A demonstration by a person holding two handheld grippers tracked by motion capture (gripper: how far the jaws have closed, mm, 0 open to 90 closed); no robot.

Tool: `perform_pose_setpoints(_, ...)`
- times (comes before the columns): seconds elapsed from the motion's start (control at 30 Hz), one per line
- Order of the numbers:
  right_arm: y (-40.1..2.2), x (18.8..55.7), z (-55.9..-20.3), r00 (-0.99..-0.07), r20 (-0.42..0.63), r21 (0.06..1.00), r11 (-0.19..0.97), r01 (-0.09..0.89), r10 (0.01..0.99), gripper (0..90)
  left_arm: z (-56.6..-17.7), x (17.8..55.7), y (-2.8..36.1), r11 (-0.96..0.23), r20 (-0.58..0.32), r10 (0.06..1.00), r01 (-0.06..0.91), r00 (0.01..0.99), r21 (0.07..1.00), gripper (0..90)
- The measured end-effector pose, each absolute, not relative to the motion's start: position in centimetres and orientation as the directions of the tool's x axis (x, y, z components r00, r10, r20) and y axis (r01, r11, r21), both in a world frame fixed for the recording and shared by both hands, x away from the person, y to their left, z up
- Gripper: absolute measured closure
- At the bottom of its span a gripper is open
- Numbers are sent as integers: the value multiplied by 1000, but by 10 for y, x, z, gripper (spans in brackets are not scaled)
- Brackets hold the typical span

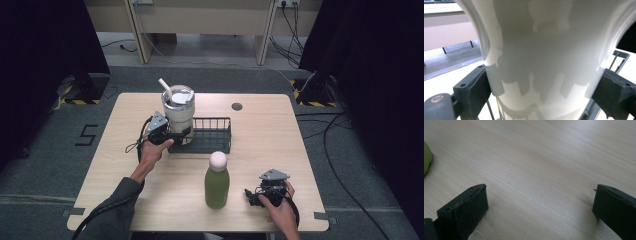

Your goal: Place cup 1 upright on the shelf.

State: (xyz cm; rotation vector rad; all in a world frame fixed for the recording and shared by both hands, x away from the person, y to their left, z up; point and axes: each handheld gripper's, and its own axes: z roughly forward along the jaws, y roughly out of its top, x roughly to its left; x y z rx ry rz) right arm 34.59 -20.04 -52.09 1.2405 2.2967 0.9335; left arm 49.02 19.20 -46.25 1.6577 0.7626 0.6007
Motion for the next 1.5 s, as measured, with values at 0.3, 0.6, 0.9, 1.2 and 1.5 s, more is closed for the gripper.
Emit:
perform_pose_setpoints(0.3, -200, 346, -521, -545, -7, 700, 393, 596, 839, 2, -462, 486, 195, -131, -16, 755, 174, 655, 976, 106)
perform_pose_setpoints(0.6, -200, 346, -521, -545, -8, 701, 393, 595, 838, 2, -461, 479, 202, -115, -41, 753, 192, 657, 975, 123)
perform_pose_setpoints(0.9, -200, 346, -521, -545, -8, 703, 393, 593, 838, 2, -459, 470, 208, -119, -41, 746, 194, 665, 974, 144)
perform_pose_setpoints(1.2, -200, 346, -521, -544, -6, 702, 391, 595, 839, 2, -455, 461, 213, -105, -64, 734, 206, 676, 973, 145)
perform_pose_setpoints(1.5, -200, 346, -521, -542, -5, 701, 389, 597, 840, 2, -452, 452, 218, -105, -70, 730, 213, 680, 971, 145)
